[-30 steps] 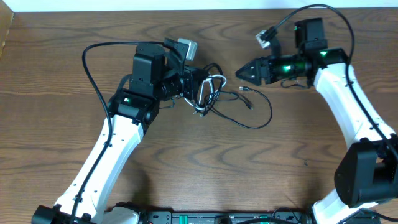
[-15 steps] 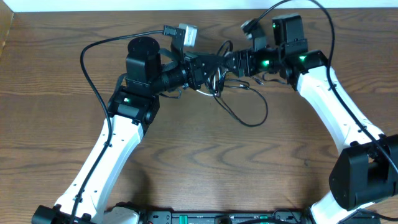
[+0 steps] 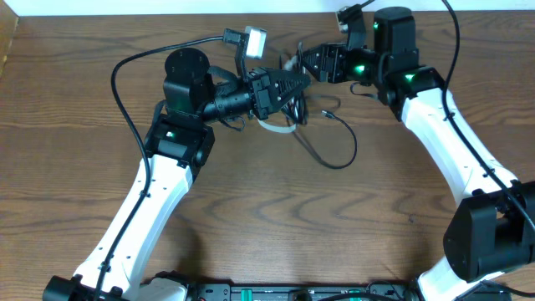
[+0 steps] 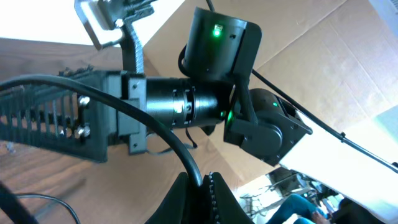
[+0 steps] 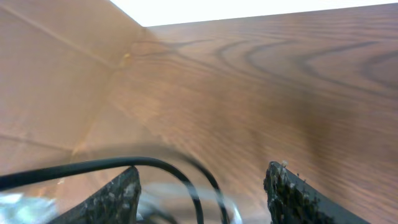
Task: Untangle cables
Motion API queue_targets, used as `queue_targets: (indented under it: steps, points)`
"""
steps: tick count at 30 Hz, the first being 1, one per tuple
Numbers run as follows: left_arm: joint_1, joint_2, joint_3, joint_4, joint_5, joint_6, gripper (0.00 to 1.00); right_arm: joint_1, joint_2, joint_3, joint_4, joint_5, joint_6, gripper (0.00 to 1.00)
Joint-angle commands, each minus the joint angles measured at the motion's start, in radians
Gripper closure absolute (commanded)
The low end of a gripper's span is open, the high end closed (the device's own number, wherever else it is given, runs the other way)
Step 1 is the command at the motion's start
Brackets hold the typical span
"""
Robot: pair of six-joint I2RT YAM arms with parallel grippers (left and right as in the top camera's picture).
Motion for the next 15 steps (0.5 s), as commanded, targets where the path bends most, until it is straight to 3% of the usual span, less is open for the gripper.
queue_targets:
  steps: [1, 8, 15]
  points:
    - [-0.001, -0.014, 0.003, 0.008, 0.032, -0.012, 0.93, -0.016, -0.028, -0.001, 0.002, -0.162, 0.035, 0.39]
    - [-0.002, -0.014, 0.003, 0.012, 0.026, -0.013, 0.93, -0.002, -0.028, -0.001, -0.067, -0.178, -0.028, 0.36]
    - [-0.002, -0.014, 0.004, 0.077, 0.034, -0.069, 0.93, 0.039, -0.028, -0.001, -0.141, 0.014, -0.023, 0.35]
